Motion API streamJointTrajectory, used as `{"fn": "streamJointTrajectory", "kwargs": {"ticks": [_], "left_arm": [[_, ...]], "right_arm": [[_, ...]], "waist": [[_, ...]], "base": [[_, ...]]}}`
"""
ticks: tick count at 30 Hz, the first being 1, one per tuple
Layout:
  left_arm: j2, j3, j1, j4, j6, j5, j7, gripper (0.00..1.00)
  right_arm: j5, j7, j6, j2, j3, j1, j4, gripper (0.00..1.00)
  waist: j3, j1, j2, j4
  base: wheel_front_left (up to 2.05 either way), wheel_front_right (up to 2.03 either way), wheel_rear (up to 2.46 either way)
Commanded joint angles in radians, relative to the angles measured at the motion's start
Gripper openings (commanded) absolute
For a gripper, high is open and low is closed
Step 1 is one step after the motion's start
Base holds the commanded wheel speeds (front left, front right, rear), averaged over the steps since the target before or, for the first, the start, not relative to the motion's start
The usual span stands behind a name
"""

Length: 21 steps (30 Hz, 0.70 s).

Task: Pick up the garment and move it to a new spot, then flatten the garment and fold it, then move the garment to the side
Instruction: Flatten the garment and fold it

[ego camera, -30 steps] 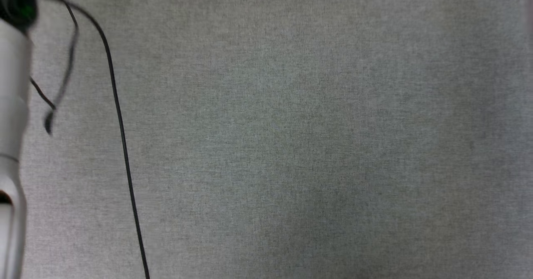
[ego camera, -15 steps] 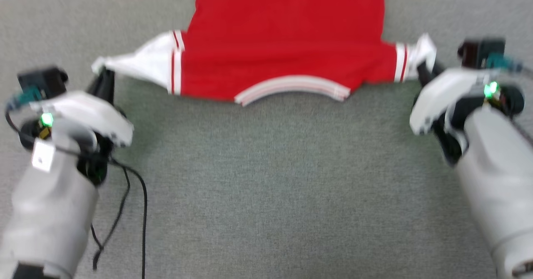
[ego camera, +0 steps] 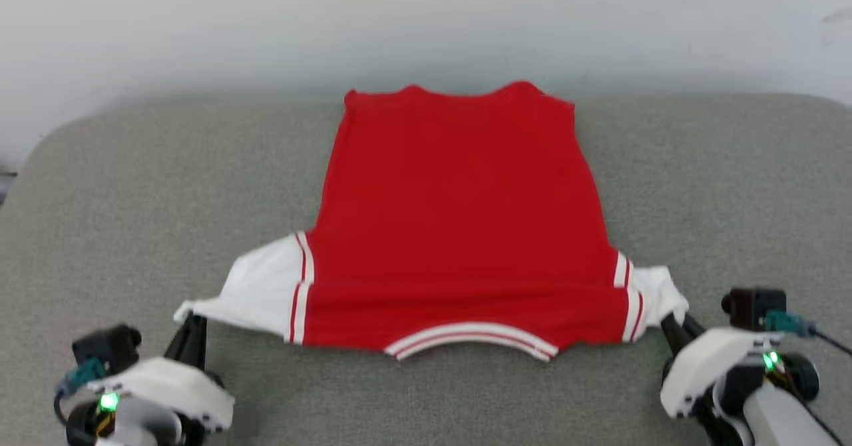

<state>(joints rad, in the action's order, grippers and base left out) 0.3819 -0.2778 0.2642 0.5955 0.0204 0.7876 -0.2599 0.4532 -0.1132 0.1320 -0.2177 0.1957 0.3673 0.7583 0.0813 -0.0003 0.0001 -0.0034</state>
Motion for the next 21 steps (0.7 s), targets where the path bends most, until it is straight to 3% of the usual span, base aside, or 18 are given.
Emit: {"fn": "streamJointTrajectory", "kwargs": {"ticks": [1,8,16,17,18,19,20,21], "left_arm": [[0.016,0.020,-0.064,-0.048,-0.030,-0.006,-0.007,0.00],[0.019,0.025,-0.321,-0.278,-0.141,0.007,0.019,0.00],[0.037,0.014,-0.464,-0.442,-0.218,-0.005,0.057,0.00],[0.036,0.006,-0.467,-0.456,-0.220,-0.009,0.062,0.00],[0.036,0.001,-0.466,-0.469,-0.223,-0.016,0.061,0.00],[0.039,-0.006,-0.463,-0.478,-0.225,-0.022,0.065,0.00],[0.038,-0.011,-0.458,-0.489,-0.225,-0.025,0.066,0.00],[0.040,-0.017,-0.450,-0.495,-0.225,-0.034,0.068,0.00]], "right_arm": [[-0.005,0.013,-0.002,-0.020,-0.026,-0.067,-0.043,0.00],[-0.100,0.131,-0.003,-0.012,-0.156,-0.355,-0.300,0.00],[-0.205,0.277,-0.003,0.097,-0.268,-0.582,-0.539,0.00],[-0.212,0.287,-0.002,0.104,-0.274,-0.591,-0.559,0.11],[-0.210,0.297,-0.002,0.112,-0.276,-0.598,-0.574,0.36],[-0.206,0.307,-0.002,0.119,-0.274,-0.603,-0.586,0.86],[-0.207,0.308,-0.002,0.122,-0.274,-0.601,-0.600,1.00],[-0.198,0.309,-0.002,0.125,-0.280,-0.593,-0.614,1.00]], "waist": [[-0.049,0.0003,-0.0001,-0.002],[-0.107,0.0003,-0.0001,0.017],[-0.124,0.0003,-0.0001,0.036],[-0.123,0.0003,-0.0001,0.040],[-0.123,0.0003,-0.0001,0.042],[-0.123,0.0003,-0.0001,0.045],[-0.122,0.0003,-0.0001,0.048],[-0.119,0.0003,-0.0001,0.052]], "base": [[0.00,0.00,0.00],[0.00,0.00,0.00],[0.00,0.00,0.00],[0.00,0.00,0.00],[0.00,0.00,0.00],[0.00,0.00,0.00],[0.00,0.00,0.00],[0.00,0.00,0.00]]}}
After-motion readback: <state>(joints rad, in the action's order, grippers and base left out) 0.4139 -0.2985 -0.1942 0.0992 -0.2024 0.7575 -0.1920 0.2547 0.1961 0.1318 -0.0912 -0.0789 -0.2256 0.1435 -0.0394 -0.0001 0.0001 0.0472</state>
